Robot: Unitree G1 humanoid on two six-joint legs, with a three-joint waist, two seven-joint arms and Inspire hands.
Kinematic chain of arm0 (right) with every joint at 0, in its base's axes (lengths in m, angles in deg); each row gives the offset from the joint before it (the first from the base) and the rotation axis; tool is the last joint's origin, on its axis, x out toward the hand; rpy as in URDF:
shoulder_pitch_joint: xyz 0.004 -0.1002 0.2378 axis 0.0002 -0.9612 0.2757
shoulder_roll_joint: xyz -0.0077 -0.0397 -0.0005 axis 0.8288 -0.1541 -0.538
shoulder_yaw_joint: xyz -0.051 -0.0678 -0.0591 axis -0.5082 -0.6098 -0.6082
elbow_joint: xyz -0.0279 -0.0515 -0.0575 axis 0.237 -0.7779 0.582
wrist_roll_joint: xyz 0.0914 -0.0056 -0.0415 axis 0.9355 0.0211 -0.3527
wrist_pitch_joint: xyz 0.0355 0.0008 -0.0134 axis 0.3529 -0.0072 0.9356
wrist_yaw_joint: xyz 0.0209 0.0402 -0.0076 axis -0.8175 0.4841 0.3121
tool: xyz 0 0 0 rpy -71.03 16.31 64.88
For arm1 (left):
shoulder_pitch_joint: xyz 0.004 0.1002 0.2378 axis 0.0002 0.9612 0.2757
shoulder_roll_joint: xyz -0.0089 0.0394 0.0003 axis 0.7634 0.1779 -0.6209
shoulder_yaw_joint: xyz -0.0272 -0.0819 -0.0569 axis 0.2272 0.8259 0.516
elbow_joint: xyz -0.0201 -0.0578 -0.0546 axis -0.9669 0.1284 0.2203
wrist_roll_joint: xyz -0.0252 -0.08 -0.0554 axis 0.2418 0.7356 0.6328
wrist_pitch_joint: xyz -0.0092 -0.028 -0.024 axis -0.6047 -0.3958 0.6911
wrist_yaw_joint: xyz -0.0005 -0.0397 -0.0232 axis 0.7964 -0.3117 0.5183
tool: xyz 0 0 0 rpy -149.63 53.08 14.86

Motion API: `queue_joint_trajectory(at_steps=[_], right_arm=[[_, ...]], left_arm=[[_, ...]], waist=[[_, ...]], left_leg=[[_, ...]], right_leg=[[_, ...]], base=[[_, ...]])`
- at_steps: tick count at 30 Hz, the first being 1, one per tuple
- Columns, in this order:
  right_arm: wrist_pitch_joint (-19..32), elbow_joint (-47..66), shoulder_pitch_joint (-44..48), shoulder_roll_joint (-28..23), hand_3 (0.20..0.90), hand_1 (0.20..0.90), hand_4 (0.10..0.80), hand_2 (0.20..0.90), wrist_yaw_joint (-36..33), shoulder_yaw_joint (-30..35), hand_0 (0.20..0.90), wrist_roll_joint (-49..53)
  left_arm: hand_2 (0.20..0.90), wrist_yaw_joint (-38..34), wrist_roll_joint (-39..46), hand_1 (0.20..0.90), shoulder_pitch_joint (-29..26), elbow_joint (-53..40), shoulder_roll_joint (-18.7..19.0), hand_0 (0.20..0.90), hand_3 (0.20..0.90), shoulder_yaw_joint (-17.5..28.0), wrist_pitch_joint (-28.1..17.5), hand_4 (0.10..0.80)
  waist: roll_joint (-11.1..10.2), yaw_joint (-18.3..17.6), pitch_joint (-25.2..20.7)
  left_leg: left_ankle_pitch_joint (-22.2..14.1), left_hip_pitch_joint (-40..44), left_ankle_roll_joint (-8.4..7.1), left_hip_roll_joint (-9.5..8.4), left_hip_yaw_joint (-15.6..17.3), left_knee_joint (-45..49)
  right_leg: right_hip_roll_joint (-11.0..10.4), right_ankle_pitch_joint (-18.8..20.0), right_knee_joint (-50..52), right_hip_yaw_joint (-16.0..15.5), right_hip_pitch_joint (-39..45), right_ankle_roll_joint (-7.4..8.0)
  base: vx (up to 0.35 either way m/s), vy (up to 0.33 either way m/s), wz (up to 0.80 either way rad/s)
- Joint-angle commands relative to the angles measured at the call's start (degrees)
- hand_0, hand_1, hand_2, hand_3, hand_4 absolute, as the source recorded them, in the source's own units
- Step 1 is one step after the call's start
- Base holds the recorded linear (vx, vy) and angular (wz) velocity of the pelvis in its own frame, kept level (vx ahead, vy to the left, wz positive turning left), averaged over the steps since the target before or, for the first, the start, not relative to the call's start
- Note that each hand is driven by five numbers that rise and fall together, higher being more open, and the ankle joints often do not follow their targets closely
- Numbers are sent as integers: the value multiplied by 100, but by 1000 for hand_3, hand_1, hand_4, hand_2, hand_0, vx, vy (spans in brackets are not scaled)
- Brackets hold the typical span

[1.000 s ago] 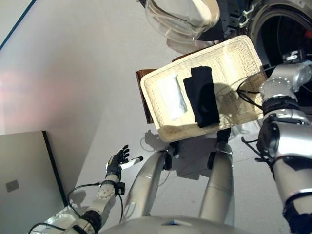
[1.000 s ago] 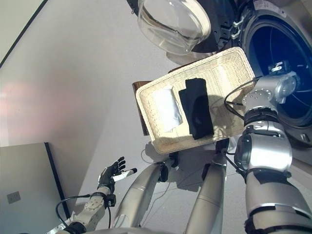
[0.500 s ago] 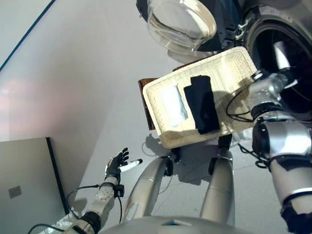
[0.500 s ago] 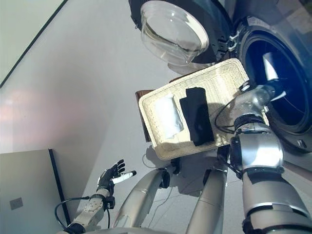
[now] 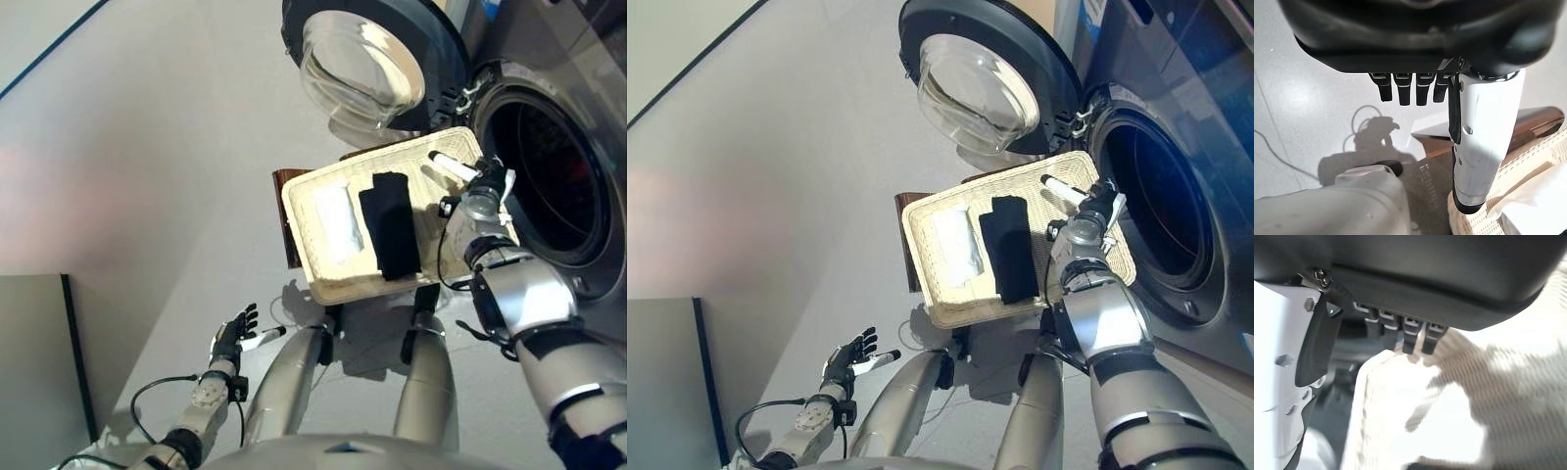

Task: Pick up the clothes and place them into the washing machine

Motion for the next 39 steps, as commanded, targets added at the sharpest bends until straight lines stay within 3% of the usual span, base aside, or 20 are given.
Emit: queue_joint_trajectory(at_steps=[1,3,4,5,7,11,18,30,31,32,33,39], right_arm=[[99,243,323,-306,900,900,800,900,-241,-359,900,-1101],[5,240,194,-296,900,900,800,900,-232,-533,900,-1483],[-69,159,149,-248,900,900,800,900,-194,-591,900,-1665],[-68,162,155,-250,900,900,800,900,-196,-588,900,-1666],[-245,20,20,-102,900,900,800,900,-121,-796,900,-2127],[-290,-36,-178,-78,900,900,800,900,-331,-567,900,-2207],[-390,-135,-425,-190,900,900,800,900,-496,-190,900,-1998],[-572,-242,-142,-388,900,900,800,900,-637,-201,900,-1940],[-621,-269,-78,-424,549,549,549,549,-642,-223,549,-1955],[-639,-282,2,-463,428,428,463,428,-678,-229,428,-1958],[-646,-280,26,-482,200,200,300,200,-684,-206,200,-1964],[-687,-321,223,-591,200,200,300,200,-804,-160,200,-1939]], left_arm=[[900,-309,-157,900,187,25,527,900,900,544,-204,800],[900,-333,-161,900,264,-146,556,900,900,650,-242,800],[900,-341,-162,900,248,-117,562,900,900,746,-237,800],[900,-341,-162,900,241,-121,565,900,900,749,-239,800],[900,-358,-149,900,230,-264,594,900,900,1004,-240,800],[900,-501,-220,900,45,-491,668,900,900,1196,-319,800],[900,-722,-358,900,15,-1846,803,900,900,1407,-481,800],[900,-890,-254,900,-213,-2956,676,900,900,1479,-704,800],[900,-915,-267,900,-250,-3068,666,900,900,1465,-719,800],[900,-941,-274,900,-274,-3133,646,900,900,1455,-734,800],[900,-960,-259,900,-311,-3113,617,900,900,1449,-740,800],[900,-1107,-306,900,-381,-3058,556,900,900,1293,-738,800]], waist=[[-113,153,244],[-201,172,276],[-282,211,258],[-270,206,292],[-394,287,315],[-479,362,412],[-456,581,531],[-344,788,856],[-298,807,888],[-260,818,918],[-235,820,940],[-83,832,1090]], left_leg=[[489,-162,-321,-2,-49,-589],[510,-145,-328,-7,-105,-582],[329,-42,-355,-13,-181,-566],[520,-112,-328,-14,-152,-586],[358,-14,-352,-22,-264,-577],[372,-83,-363,-40,-348,-529],[352,-386,-356,-115,-490,-368],[323,-1085,-352,-191,-509,-120],[317,-1153,-350,-214,-520,-87],[310,-1219,-347,-230,-517,-53],[305,-1270,-344,-232,-505,-26],[292,-1557,-316,-287,-443,85]], right_leg=[[194,-423,-117,-222,491,-199],[183,-411,-150,-286,566,-196],[179,-581,-121,-290,668,-148],[170,-398,-172,-333,618,-190],[155,-586,-137,-397,759,-142],[111,-619,-94,-499,770,-144],[-33,-688,82,-670,595,-151],[-183,-767,410,-674,-61,-178],[-216,-782,466,-665,-134,-180],[-227,-792,515,-643,-206,-183],[-242,-799,546,-617,-261,-184],[-302,-805,694,-491,-586,-199]], base=[[-104,-11,3],[65,-43,16],[13,-24,21],[119,-38,15],[66,-37,13],[0,-31,16],[-5,3,23],[-10,34,13],[-11,50,12],[-11,61,9],[-12,66,5],[-3,59,1]])
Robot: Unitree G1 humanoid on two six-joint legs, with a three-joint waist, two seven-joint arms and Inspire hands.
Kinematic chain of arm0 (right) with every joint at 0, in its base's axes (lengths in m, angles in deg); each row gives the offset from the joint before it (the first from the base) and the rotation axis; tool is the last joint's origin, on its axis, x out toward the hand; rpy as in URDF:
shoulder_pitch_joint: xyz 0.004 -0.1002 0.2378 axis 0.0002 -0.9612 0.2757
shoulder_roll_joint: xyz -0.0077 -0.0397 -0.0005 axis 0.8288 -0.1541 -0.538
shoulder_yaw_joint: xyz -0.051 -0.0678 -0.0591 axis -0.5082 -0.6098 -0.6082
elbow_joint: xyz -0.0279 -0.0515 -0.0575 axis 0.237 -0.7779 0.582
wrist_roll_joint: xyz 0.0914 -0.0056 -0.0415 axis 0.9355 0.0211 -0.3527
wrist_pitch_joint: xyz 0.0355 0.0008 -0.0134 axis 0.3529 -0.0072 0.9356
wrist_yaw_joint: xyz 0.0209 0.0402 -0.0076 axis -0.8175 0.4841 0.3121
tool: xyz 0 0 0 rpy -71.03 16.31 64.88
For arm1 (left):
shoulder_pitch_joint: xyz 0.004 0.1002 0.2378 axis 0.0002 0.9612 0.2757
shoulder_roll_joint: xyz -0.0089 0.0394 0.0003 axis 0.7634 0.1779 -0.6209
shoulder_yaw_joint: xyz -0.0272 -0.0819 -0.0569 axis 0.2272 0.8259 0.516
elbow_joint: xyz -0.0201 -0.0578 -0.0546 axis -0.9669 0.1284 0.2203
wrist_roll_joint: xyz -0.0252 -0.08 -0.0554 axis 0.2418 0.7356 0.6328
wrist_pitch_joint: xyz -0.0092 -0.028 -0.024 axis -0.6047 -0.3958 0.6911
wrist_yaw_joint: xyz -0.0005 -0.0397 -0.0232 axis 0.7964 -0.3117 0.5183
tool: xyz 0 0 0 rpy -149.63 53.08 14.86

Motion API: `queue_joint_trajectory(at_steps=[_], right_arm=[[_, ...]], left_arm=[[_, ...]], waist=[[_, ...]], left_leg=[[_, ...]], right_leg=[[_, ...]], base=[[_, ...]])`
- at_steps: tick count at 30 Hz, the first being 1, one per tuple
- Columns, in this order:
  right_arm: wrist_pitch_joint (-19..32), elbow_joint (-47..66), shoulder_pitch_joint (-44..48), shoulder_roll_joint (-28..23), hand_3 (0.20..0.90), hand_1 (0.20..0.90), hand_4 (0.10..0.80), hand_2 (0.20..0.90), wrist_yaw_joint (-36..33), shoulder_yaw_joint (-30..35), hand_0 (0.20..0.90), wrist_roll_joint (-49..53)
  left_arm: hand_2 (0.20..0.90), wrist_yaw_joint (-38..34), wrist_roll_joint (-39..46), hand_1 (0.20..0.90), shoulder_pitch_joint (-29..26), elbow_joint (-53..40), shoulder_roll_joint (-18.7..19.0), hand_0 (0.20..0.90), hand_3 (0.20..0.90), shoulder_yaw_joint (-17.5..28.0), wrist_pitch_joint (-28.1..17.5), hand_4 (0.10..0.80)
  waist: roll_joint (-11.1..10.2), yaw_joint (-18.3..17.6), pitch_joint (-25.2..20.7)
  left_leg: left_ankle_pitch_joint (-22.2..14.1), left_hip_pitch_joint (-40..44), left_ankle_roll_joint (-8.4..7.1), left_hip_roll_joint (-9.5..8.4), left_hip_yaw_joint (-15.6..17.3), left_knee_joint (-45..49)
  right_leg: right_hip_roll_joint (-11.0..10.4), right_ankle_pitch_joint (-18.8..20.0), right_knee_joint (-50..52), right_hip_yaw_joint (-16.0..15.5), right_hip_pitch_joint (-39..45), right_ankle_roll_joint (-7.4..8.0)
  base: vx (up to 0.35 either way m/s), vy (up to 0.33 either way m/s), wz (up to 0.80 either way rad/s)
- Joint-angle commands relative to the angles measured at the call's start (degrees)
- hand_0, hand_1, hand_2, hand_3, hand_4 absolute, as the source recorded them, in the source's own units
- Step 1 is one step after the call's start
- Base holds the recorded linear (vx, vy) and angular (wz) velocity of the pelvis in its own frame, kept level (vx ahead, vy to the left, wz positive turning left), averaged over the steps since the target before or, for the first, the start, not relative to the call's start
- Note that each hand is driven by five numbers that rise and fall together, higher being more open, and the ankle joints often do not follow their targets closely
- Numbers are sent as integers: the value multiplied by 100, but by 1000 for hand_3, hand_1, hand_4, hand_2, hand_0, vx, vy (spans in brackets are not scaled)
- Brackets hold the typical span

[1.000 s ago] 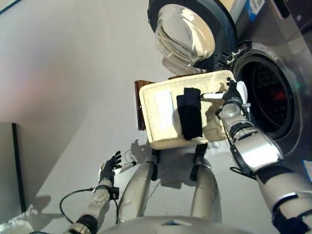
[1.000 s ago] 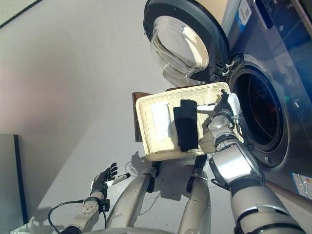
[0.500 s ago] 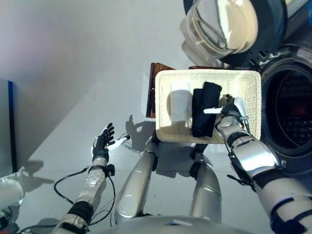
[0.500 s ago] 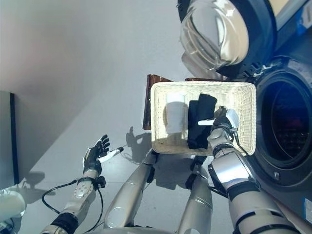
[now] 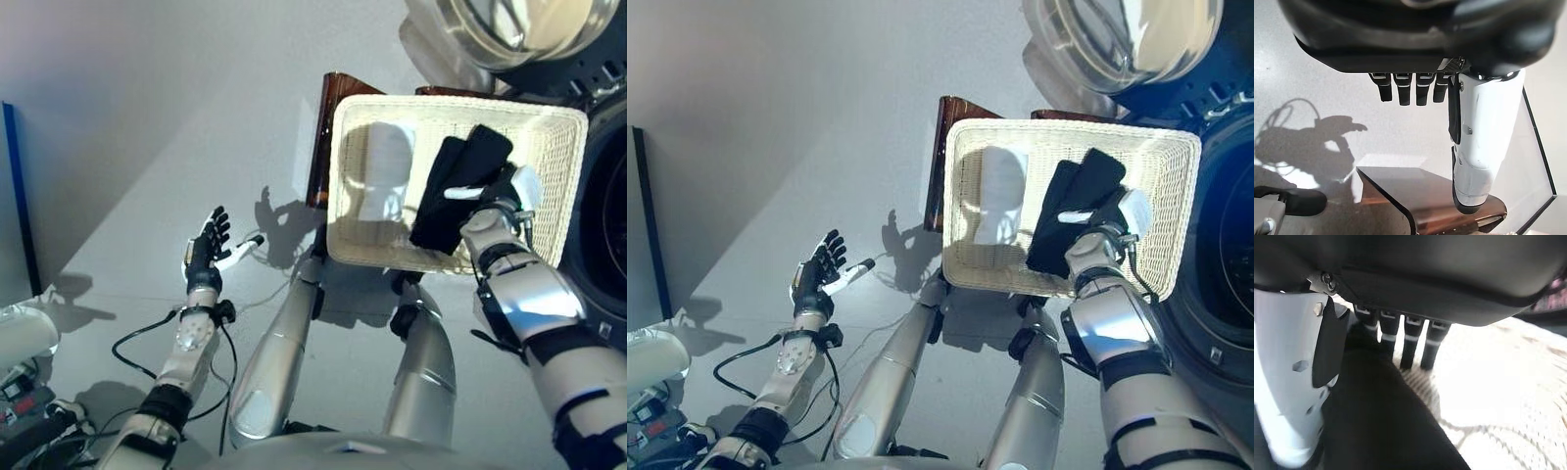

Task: Pick up the clothes and place them into the washing machine

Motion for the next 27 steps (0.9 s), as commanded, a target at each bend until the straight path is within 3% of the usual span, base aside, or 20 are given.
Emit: queue_joint_trajectory(at_steps=[1,11,17,25,27], right_arm=[[-33,16,197,-137,200,200,300,200,20,-182,200,31],[3,38,180,10,200,200,300,200,-152,-177,200,-6],[217,148,-157,-146,200,200,300,200,-31,246,200,506],[1119,493,-814,-298,200,200,300,200,507,1712,200,3074],[1612,902,-999,-58,200,200,300,200,813,2137,200,4313]], left_arm=[[900,-288,-25,900,86,-388,187,900,900,93,-445,800],[900,-338,-94,900,286,225,248,900,900,-151,-338,800],[900,-215,-293,900,386,956,275,900,900,-293,-135,800],[900,58,-589,900,555,1836,275,900,900,-374,115,800],[900,106,-580,900,584,1954,252,900,900,-422,123,800]], waist=[[495,185,102],[455,68,23],[463,16,-181],[538,-110,-522],[611,-211,-552]], left_leg=[[-110,-368,-239,-84,250,-39],[-117,-260,-206,-67,338,-126],[-100,100,-204,-20,400,-308],[-168,564,-180,14,499,-439],[1,596,-153,49,589,-464]], right_leg=[[78,-586,309,351,135,0],[105,-482,156,430,192,23],[140,-432,-36,428,515,53],[178,-446,-231,544,920,97],[205,-308,-278,539,945,56]], base=[[2,47,-5],[12,25,-4],[19,-7,-10],[42,-5,-10],[-82,39,-19]])
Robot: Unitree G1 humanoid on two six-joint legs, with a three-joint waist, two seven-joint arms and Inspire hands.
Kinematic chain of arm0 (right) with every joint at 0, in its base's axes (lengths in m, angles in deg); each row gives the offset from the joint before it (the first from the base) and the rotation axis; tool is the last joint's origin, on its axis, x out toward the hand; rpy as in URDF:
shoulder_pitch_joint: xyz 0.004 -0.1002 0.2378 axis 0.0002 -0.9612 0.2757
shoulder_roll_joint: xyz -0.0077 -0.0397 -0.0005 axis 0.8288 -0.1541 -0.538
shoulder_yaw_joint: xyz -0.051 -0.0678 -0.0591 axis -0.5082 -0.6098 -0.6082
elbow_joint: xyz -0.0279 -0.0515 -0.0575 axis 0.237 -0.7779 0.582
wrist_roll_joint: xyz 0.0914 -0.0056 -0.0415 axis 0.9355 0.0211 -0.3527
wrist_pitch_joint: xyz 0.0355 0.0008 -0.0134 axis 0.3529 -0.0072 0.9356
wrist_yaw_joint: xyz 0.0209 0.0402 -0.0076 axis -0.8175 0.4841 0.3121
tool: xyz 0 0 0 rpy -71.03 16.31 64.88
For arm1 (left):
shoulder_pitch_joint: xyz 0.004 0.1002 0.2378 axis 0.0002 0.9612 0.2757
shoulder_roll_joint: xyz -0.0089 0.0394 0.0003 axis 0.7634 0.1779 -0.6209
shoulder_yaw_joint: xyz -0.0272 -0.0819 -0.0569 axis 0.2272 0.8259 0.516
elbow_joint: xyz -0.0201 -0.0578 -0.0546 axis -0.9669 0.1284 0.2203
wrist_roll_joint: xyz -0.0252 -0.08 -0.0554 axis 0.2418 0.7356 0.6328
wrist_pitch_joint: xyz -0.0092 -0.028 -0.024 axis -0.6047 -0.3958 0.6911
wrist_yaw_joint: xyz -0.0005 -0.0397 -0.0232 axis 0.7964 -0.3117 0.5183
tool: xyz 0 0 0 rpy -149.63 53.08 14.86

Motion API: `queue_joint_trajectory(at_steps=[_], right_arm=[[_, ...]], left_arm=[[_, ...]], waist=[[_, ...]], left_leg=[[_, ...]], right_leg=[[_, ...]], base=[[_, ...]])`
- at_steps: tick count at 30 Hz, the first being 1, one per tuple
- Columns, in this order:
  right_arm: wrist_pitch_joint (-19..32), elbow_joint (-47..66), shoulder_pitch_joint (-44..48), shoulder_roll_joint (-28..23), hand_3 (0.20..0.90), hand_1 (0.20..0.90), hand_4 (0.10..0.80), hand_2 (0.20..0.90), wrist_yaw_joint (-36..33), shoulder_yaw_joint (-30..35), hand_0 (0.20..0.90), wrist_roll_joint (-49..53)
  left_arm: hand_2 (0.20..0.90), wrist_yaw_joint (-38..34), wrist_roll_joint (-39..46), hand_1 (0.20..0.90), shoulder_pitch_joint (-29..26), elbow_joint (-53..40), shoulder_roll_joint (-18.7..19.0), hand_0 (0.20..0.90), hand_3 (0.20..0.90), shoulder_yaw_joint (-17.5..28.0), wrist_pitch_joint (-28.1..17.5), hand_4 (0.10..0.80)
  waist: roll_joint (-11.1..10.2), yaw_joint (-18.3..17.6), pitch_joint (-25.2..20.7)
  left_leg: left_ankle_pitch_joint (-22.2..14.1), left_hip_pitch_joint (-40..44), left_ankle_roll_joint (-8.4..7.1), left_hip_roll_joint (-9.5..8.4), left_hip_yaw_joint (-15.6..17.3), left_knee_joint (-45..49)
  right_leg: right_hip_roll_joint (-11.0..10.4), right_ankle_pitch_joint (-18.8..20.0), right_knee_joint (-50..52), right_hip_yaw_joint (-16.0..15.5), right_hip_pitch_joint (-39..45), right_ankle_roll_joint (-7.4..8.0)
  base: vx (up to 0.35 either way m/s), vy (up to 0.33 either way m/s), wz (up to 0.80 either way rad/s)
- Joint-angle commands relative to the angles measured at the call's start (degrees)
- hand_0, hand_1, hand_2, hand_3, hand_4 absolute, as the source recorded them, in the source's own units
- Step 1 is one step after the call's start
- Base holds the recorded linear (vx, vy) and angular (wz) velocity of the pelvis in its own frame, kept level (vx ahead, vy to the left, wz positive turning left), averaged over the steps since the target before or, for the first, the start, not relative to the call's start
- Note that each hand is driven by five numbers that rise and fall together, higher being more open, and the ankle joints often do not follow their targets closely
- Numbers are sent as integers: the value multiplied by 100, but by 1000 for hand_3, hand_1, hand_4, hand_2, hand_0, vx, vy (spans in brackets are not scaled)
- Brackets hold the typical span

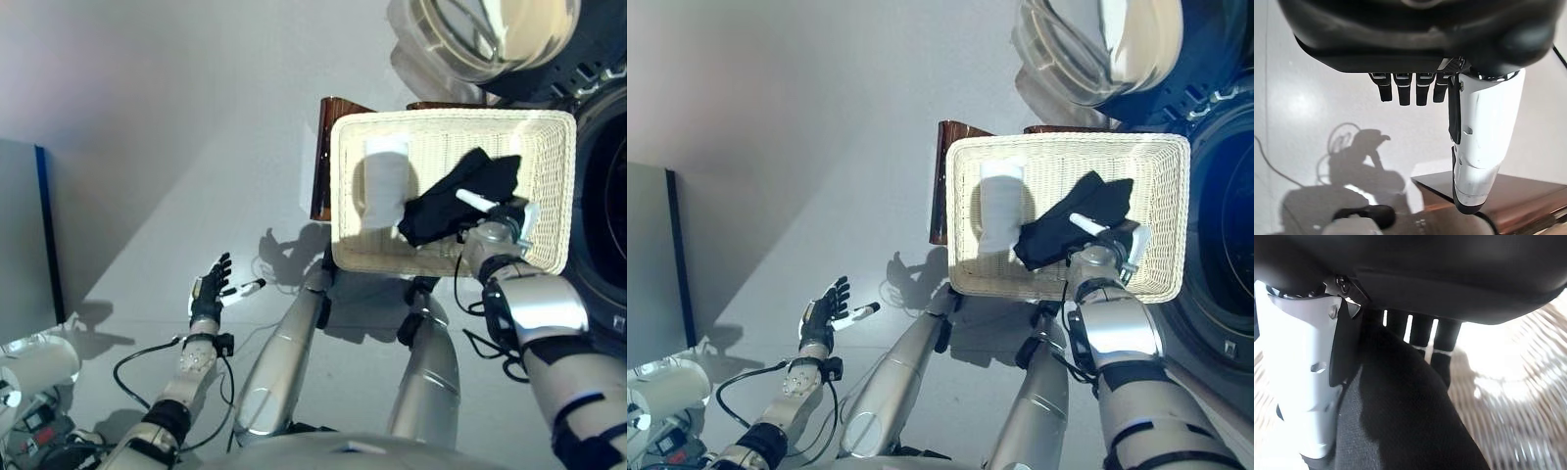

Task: Pick up the clothes and place them into the washing machine

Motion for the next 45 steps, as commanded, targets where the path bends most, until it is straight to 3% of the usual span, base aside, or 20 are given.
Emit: queue_joint_trajectory(at_steps=[1,3,4,6,9,19,28,36,37,38,45], right_arm=[[1163,882,-414,-121,200,200,300,200,405,354,200,1837],[1483,1332,-633,183,200,200,300,200,665,609,200,2479],[1746,1655,-816,393,200,200,300,200,785,810,200,2916],[1969,1975,-994,652,200,200,300,200,884,950,200,3210],[2262,2504,-1137,934,200,200,300,200,1109,1146,200,3608],[2810,2759,-877,874,200,200,300,200,894,1612,200,3888],[3057,2861,-116,176,200,200,300,200,494,1799,200,3754],[3127,3221,1152,-1156,200,200,300,200,-68,1202,200,3019],[3159,3258,1307,-1272,727,727,676,727,-221,1094,727,2877],[3148,3303,1393,-1307,900,900,800,900,-334,1014,900,2763],[3053,3348,1469,-1261,900,900,800,900,-658,920,900,2360]], left_arm=[[900,-19,-52,900,370,208,228,900,900,41,-142,800],[900,-18,50,900,342,295,141,900,900,29,-172,800],[900,6,148,900,342,337,109,900,900,-2,-214,800],[900,26,281,900,337,442,53,900,900,-21,-252,800],[900,89,464,900,384,540,-52,900,900,-76,-339,800],[900,229,749,900,490,819,-269,900,900,-341,-464,800],[900,271,904,900,541,859,-315,900,900,-476,-510,800],[900,273,1079,900,592,635,-147,900,900,-371,-638,800],[900,259,1135,900,597,622,-129,900,900,-355,-642,800],[900,266,1192,900,614,591,-125,900,900,-363,-659,800],[900,229,1516,900,651,627,-248,900,900,-231,-712,800]], waist=[[310,-170,-411],[325,-233,-472],[353,-262,-447],[376,-326,-502],[463,-405,-488],[681,-461,-599],[1011,-406,-764],[1277,-235,-926],[1303,-215,-958],[1323,-209,-972],[1448,-234,-1082]], left_leg=[[65,-105,-388,99,89,-429],[-95,24,-410,101,58,-436],[62,26,-386,117,124,-449],[-115,146,-402,107,98,-441],[6,167,-365,103,183,-417],[29,315,-356,90,247,-547],[52,434,-385,86,344,-768],[91,464,-405,42,413,-912],[103,480,-415,33,432,-946],[110,488,-420,30,439,-967],[115,498,-422,-44,520,-1039]], right_leg=[[145,-682,162,29,344,-99],[183,-850,176,122,438,-57],[183,-724,146,77,449,-97],[224,-904,187,157,527,-62],[242,-794,211,161,521,-107],[301,-810,172,290,558,-117],[280,-820,126,432,495,-94],[205,-786,147,610,319,-51],[204,-779,134,631,310,-47],[200,-772,142,663,294,-40],[221,-759,156,777,229,-42]], base=[[-83,38,-17],[72,0,-13],[22,-9,-13],[82,0,-22],[-53,27,-18],[13,9,-11],[36,22,-7],[26,27,-7],[26,33,-9],[27,26,-6],[18,28,-8]])
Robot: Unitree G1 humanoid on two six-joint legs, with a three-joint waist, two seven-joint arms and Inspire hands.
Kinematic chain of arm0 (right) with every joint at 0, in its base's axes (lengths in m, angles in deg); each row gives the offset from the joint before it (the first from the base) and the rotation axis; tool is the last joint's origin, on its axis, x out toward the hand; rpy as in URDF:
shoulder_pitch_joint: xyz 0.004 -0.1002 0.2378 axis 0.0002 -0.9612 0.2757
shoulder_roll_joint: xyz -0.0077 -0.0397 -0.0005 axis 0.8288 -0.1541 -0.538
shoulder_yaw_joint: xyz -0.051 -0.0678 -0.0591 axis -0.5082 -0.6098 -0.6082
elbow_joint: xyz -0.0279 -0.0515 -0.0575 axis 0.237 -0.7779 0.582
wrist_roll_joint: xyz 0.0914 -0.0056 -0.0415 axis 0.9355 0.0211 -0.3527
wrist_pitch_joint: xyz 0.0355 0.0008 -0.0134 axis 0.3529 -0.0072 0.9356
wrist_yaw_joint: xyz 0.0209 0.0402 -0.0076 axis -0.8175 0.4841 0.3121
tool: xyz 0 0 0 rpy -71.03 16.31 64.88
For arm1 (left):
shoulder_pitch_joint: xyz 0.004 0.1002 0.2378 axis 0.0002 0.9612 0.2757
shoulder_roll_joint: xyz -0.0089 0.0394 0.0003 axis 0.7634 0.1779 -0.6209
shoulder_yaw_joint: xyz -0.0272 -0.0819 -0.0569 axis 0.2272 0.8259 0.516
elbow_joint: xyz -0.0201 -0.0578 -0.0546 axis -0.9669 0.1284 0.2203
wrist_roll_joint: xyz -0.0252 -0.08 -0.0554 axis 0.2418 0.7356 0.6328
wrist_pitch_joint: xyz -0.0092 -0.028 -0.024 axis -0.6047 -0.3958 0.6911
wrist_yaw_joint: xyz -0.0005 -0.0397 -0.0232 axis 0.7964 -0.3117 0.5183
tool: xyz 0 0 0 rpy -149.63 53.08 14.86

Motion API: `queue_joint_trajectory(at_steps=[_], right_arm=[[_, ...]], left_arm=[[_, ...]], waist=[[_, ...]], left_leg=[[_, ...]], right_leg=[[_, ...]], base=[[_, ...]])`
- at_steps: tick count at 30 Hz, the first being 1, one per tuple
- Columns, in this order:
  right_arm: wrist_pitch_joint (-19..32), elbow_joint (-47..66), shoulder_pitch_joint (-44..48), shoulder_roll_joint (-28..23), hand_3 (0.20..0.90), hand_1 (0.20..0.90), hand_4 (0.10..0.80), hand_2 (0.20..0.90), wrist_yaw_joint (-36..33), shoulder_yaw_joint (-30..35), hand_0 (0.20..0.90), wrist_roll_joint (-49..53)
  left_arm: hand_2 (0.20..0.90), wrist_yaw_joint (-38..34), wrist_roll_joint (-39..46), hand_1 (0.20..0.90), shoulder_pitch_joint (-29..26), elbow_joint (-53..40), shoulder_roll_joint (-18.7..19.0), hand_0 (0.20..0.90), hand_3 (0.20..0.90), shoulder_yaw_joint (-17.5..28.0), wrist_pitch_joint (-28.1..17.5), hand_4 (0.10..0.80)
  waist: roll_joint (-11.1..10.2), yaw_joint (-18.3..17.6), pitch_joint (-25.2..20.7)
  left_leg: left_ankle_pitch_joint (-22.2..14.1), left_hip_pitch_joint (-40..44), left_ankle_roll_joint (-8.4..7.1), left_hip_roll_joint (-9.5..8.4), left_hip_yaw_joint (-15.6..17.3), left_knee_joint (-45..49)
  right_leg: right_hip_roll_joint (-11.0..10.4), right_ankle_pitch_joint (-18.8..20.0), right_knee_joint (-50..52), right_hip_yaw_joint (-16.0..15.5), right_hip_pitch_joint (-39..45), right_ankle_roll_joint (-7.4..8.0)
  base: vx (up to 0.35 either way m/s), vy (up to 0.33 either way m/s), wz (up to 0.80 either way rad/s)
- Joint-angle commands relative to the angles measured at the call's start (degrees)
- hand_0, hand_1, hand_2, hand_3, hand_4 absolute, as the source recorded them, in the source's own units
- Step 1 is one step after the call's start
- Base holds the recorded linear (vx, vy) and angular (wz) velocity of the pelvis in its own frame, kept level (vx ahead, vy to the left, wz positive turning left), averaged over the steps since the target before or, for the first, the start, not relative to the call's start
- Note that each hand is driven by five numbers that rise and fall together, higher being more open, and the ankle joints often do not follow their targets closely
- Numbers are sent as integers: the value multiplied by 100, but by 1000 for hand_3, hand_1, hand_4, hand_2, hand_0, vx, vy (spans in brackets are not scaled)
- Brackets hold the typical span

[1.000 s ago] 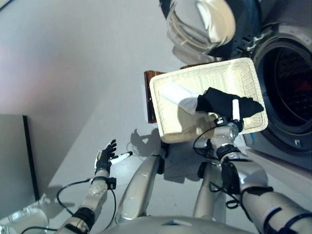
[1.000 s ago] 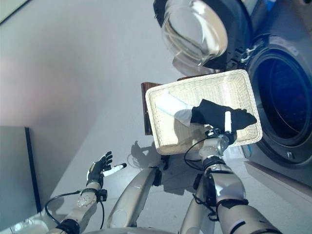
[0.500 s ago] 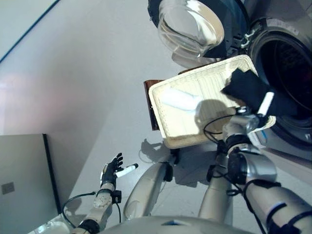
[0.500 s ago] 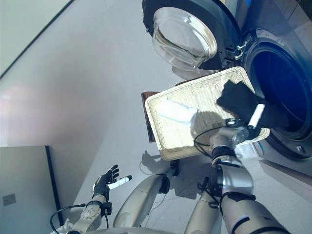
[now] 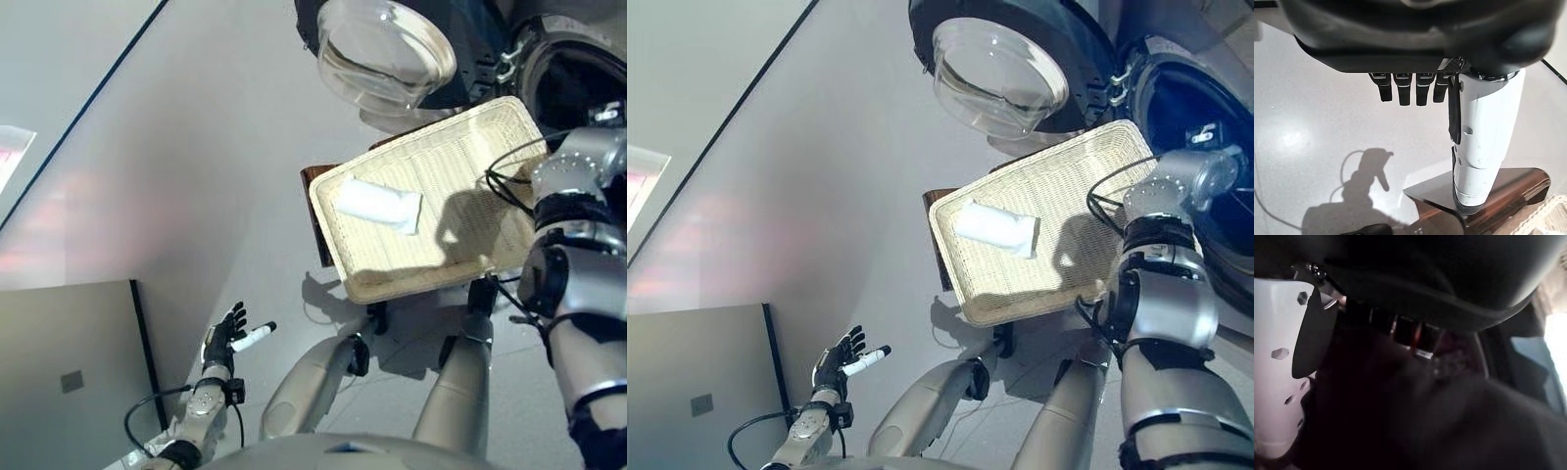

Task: Pick up the clothes and place them into the washing machine

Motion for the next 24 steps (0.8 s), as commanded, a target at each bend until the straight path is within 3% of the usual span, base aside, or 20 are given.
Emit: queue_joint_trajectory(at_steps=[1,6,14,24], right_arm=[[379,808,292,-415,900,900,800,900,58,-640,900,-551],[459,659,100,-129,900,900,800,900,110,-401,900,-401],[444,475,-100,151,900,900,800,900,350,-361,900,-153],[-578,-986,-79,285,900,900,800,900,616,-1016,900,-374]], left_arm=[[900,-167,427,900,102,15,210,900,900,236,-339,800],[900,-124,437,900,134,49,113,900,900,237,-349,800],[900,-94,337,900,153,81,103,900,900,172,-308,800],[900,-70,216,900,89,328,83,900,900,192,-163,800]], waist=[[288,27,-260],[410,48,-327],[385,13,-356],[179,-71,-279]], left_leg=[[-96,-502,-615,105,-301,203],[-128,-486,-588,85,-274,225],[-127,-479,-587,109,-248,207],[-129,-501,-602,183,-186,231]], right_leg=[[222,-829,504,-80,175,-248],[227,-832,507,-23,179,-253],[266,-823,493,-22,183,-271],[359,-774,457,-16,200,-327]], base=[[17,29,-7],[4,20,-6],[-1,1,-2],[0,0,0]])
